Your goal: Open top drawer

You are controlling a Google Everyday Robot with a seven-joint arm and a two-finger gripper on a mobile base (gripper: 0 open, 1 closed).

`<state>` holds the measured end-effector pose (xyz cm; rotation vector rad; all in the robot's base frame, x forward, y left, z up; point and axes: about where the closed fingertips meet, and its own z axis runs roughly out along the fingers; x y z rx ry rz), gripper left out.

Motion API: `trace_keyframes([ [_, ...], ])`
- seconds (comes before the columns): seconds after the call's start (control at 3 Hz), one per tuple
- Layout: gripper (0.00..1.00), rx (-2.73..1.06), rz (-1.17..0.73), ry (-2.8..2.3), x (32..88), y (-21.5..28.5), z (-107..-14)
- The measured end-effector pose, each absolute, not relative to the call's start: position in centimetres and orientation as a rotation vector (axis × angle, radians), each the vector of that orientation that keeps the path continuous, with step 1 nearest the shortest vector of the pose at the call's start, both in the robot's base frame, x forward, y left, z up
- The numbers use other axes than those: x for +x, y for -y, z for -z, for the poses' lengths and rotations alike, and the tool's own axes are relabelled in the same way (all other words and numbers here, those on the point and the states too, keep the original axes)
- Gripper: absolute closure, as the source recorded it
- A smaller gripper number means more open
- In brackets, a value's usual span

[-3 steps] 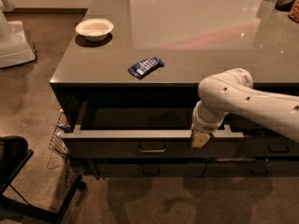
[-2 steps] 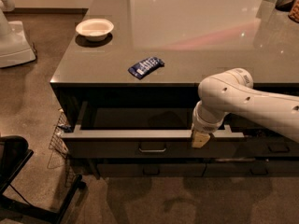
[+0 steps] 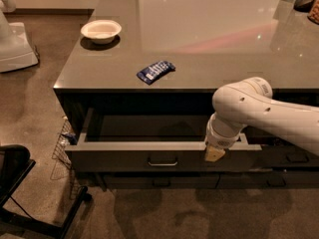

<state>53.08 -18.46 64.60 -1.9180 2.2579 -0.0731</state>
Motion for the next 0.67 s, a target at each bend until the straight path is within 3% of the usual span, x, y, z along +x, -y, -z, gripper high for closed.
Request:
trace_keyframes([
  [0.67,1.00,-1.941,0.047,-2.314,50.37,18.59,-64.94],
])
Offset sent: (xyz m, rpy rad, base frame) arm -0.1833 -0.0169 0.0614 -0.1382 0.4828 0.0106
